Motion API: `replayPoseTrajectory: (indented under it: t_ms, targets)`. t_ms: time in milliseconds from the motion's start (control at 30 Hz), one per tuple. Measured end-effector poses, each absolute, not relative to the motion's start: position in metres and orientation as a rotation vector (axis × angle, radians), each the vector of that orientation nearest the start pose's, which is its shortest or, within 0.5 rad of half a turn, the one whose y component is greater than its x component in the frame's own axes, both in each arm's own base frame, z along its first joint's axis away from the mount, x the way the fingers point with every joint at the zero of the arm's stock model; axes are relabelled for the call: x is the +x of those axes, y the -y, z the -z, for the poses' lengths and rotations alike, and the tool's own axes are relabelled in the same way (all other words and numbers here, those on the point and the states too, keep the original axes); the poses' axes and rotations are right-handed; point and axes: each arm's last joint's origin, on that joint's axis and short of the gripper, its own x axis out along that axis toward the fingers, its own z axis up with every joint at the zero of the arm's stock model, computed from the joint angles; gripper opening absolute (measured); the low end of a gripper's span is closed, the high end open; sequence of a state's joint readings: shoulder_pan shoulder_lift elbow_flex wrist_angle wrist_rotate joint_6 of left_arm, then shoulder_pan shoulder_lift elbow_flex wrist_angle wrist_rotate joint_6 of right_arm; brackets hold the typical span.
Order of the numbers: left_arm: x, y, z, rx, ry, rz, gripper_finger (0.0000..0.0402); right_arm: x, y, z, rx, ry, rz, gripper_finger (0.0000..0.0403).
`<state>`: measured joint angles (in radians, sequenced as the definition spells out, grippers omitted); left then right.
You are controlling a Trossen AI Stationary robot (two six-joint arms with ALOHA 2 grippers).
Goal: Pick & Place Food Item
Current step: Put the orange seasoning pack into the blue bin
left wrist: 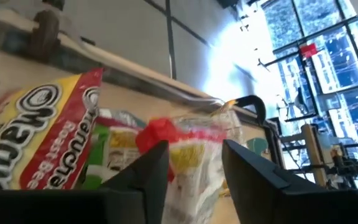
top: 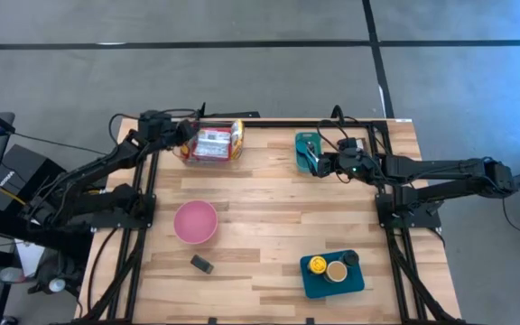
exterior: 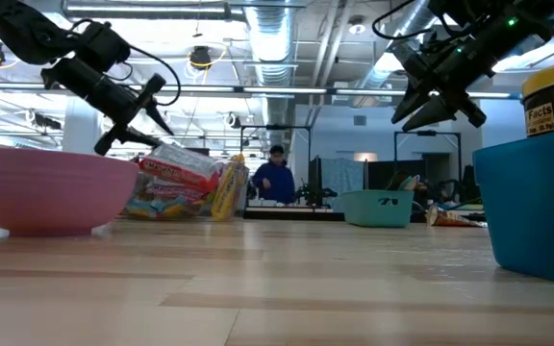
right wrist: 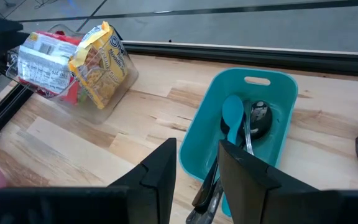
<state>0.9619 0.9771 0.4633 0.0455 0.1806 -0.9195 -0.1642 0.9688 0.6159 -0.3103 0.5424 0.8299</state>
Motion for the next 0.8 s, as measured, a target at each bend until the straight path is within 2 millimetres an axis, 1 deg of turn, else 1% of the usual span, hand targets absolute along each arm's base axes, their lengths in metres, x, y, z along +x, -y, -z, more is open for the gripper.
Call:
replayPoseTrajectory:
  t_ms: [167,333,533,800]
  targets:
    - [0.119,-0.165,-0.217,-1.089,0.035,-0.900,0.0171,0.189,0.046,-0.236,0.639,-0.340,0.906,0.0113]
    - [0.118,-0.165,-0.225,-1.047,0.104,-0.897,0.0172,0.189,0.046,-0.236,0.639,-0.340,0.906,0.0113]
    - [0.119,-0.160,-0.236,-1.003,0.162,-0.840,0.0148,0.189,0.046,-0.236,0.638,-0.340,0.906,0.0113]
    - [0.126,-0.144,-0.250,-0.926,0.192,-0.727,0.0090,0.189,0.046,-0.236,0.637,-0.341,0.906,0.0113]
